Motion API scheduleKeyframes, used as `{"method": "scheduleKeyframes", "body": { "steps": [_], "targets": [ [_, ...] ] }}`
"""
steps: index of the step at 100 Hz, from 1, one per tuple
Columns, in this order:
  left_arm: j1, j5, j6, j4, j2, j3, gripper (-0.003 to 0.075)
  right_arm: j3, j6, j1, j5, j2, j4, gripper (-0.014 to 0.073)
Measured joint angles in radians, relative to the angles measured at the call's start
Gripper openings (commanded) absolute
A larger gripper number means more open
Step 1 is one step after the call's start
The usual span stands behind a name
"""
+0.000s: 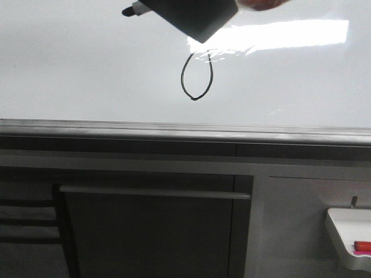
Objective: Write number 0 on whiteboard
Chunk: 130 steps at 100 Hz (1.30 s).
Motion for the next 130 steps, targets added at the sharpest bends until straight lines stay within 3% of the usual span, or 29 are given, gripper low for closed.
{"method": "scheduleKeyframes", "body": {
  "steps": [13,39,58,73,96,112,130],
  "targets": [
    [0.000,-0.003,0.000,0.004,0.000,0.000,0.0105,0.000,-0.002,0.000,0.000,0.000,0.000,0.0036],
    [-0.001,0.003,0.008,0.017,0.000,0.000,-0.0014,0.000,-0.004,0.000,-0.008,0.000,-0.004,0.0261],
    [0.034,0.001,-0.079,0.065,0.000,0.000,-0.0020,-0.002,0.046,-0.010,-0.027,-0.004,-0.061,0.0259],
    [0.166,-0.047,-0.223,0.119,-0.026,0.002,-0.0020,-0.011,0.121,-0.086,-0.032,-0.052,-0.095,0.0259],
    [0.396,-0.316,-0.352,0.133,-0.116,0.165,-0.0020,-0.011,0.198,-0.211,0.019,-0.087,-0.103,0.0259],
    [0.500,-0.683,-0.371,0.086,-0.159,0.393,-0.0020,-0.011,0.217,-0.223,0.029,-0.087,-0.103,0.0259],
    [0.521,-1.082,-0.374,0.059,-0.123,0.556,-0.0020,-0.011,0.222,-0.223,0.029,-0.087,-0.103,0.0259]
  ]
}}
